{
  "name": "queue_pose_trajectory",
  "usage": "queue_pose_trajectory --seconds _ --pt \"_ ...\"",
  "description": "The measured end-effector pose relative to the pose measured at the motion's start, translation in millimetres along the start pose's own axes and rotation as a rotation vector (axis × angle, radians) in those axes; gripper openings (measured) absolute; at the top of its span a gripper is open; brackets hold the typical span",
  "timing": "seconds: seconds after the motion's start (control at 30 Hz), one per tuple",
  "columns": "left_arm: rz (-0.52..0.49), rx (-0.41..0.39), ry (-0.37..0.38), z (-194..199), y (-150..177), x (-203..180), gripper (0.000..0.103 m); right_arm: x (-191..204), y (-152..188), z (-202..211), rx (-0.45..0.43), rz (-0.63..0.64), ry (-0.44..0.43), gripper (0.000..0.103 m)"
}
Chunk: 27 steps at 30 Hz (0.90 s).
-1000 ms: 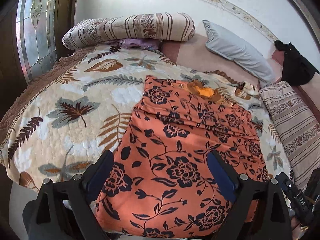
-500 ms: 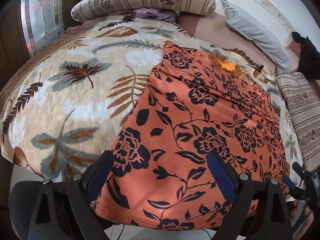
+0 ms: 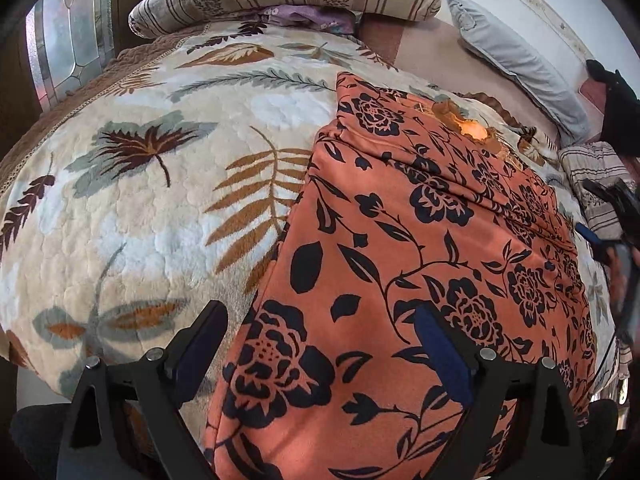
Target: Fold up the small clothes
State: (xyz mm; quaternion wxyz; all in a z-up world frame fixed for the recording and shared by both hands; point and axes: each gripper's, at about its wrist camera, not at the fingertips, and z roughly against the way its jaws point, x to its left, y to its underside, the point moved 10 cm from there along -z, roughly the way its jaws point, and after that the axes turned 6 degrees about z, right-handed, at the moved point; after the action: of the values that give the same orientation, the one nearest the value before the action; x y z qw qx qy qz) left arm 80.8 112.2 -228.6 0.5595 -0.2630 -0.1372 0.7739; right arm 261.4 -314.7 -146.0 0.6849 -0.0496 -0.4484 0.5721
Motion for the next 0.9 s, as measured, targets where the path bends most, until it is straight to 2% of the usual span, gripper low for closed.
queue_pose_trajectory --seconds 0.17,0.3,0.37,0.4,0.43,0.47,0.53,0.67,0.8,0.9 --pt "-0.009 0.005 0.004 -8.2 0.1 2.4 0.094 -50.3 -23.2 -56.0 0.059 -0.103 0.022 0.09" --pt "-0.011 -0.006 0.007 -8.0 -2.8 4.3 0.094 -33.8 -31.4 -45.6 0.041 -0.095 -0.028 0.091" --pt "0.001 -0.002 0.015 -10.3 -3.1 6.8 0.094 -26.9 -29.8 -31.3 0.003 -0.069 -0.046 0.093" --pt "0.011 0.003 0.015 -13.1 -2.3 9.7 0.094 -31.5 -22.1 -30.4 0.02 -0.059 -0.017 0.095" --pt "0.005 -0.001 0.01 -13.5 -1.7 10.0 0.094 -41.5 -12.0 -35.0 0.076 -0.048 0.041 0.095" --pt "-0.01 -0.003 0.001 -12.6 -1.2 8.6 0.094 -49.6 -4.9 -35.5 0.105 -0.051 0.067 0.092" --pt "-0.02 -0.003 -0.009 -6.0 0.4 6.9 0.094 -42.7 -4.6 -14.4 0.066 -0.07 0.042 0.094" --pt "0.023 -0.048 0.027 17.4 -1.9 6.2 0.094 -14.4 5.5 44.7 -0.007 0.008 0.007 0.094" --pt "0.009 -0.078 0.033 38.8 2.9 5.0 0.094 -9.5 47.8 93.8 0.027 0.046 0.019 0.094" --pt "-0.009 -0.066 0.016 45.4 11.2 6.8 0.094 -23.9 88.9 122.1 0.063 0.015 0.043 0.094"
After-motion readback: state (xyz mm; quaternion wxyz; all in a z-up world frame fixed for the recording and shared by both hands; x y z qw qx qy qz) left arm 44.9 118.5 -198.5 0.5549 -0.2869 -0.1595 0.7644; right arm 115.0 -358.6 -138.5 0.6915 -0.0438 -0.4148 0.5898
